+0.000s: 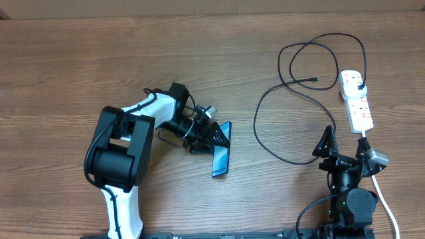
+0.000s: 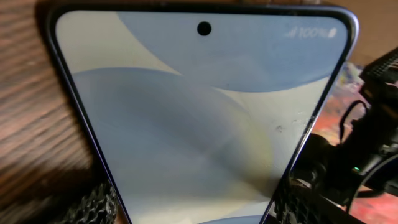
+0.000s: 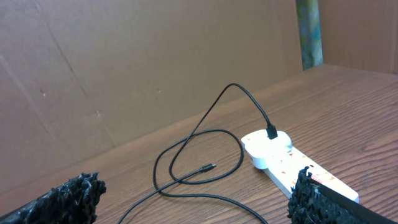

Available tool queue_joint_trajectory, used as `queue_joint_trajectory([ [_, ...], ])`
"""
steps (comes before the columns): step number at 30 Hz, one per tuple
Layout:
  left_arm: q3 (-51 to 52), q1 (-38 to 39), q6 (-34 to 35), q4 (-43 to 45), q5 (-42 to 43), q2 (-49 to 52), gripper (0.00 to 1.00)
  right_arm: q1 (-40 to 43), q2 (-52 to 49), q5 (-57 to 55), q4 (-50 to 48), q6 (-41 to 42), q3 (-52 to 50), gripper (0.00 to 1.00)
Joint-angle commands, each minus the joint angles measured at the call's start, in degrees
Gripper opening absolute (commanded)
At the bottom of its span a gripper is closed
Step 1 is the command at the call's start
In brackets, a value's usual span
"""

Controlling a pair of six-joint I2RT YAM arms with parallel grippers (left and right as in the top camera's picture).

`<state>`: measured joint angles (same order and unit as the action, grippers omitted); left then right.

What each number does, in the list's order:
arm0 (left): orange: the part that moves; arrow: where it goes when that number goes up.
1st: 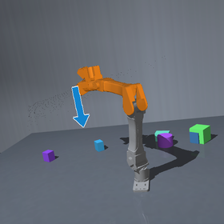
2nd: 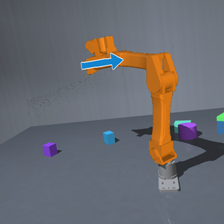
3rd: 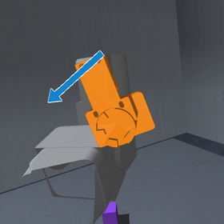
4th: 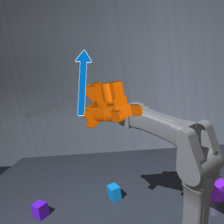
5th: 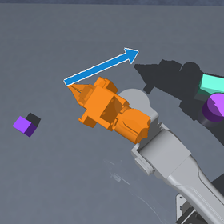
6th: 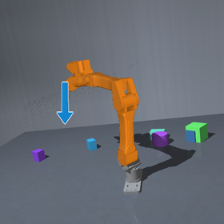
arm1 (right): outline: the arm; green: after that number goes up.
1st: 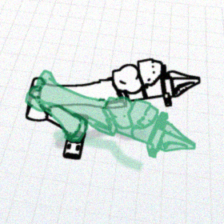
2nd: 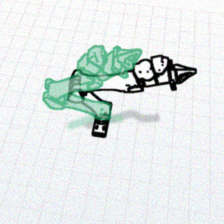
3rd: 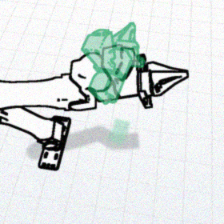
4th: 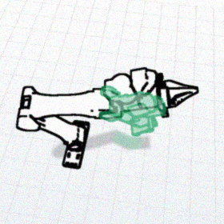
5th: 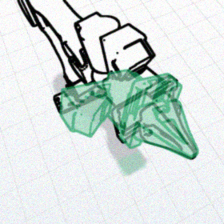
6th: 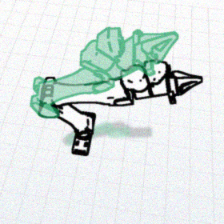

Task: Plug charger to phone and switch on socket
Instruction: 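Lift the phone with the left gripper and tilt it upright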

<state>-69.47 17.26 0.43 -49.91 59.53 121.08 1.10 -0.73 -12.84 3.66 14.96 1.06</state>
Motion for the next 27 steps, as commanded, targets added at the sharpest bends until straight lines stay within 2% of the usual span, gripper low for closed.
queue_joint_trajectory([
  [1,1.4,0.7,-1.7,-0.1,3.5,2.3,0.72,0.2,0.5,0.0,-0.3,-0.2,-0.6,1.00],
  [8,1.4,0.7,-1.8,-0.8,12.2,2.3,0.68,0.2,0.6,0.0,-0.3,-0.2,-0.6,1.00],
  [17,1.4,0.7,-3.3,-1.1,14.1,2.3,0.67,0.2,0.5,0.0,-0.3,-0.2,-0.6,1.00],
  [21,1.4,0.7,-5.2,-1.0,22.5,2.3,0.66,0.2,0.6,0.0,-0.3,-0.2,-0.6,1.00],
  [27,1.4,0.7,-5.1,-1.1,29.1,2.3,0.63,0.2,0.5,0.0,-0.3,-0.2,-0.6,1.00],
])
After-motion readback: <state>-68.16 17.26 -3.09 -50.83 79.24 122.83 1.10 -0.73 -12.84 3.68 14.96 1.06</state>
